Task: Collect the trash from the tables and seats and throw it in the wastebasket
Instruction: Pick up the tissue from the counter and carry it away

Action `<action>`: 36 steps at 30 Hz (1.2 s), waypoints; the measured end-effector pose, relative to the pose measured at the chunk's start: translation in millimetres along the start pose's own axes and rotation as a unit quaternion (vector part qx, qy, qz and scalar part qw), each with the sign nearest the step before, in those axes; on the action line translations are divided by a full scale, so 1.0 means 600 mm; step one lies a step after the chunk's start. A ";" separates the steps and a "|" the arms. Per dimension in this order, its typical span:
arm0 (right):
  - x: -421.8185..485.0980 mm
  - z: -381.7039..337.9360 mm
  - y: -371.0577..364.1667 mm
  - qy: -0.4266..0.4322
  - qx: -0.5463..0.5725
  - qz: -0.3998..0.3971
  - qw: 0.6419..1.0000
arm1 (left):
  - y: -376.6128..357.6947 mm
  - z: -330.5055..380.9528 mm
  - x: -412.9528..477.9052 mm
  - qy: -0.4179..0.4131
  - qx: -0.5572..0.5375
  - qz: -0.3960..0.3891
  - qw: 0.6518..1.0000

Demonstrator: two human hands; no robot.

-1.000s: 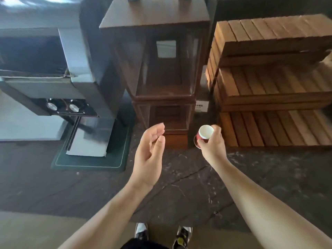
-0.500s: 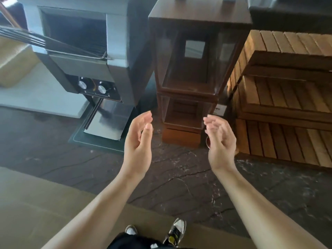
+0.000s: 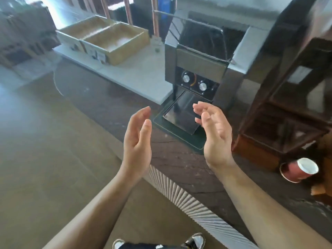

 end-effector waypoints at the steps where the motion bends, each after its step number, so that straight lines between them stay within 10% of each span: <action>1: 0.000 -0.009 -0.044 0.003 0.011 -0.011 1.000 | 0.046 0.009 0.004 -0.005 -0.001 0.015 1.000; 16: -0.037 -0.103 -0.642 0.018 0.148 -0.076 0.986 | 0.639 0.081 0.048 -0.019 0.006 0.155 0.988; 36: 0.254 0.043 -1.165 0.011 0.230 -0.175 0.957 | 0.934 0.130 0.470 -0.028 0.015 0.264 0.964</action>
Point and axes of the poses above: each hand's wrist, its own x-axis towards the middle knuckle, its own y-axis out of the back of the hand, z = x × y, the point moved 9 cm from there along x, towards the middle knuckle, and after that the axes turned 15 degrees about y, right-handed, at the moved point
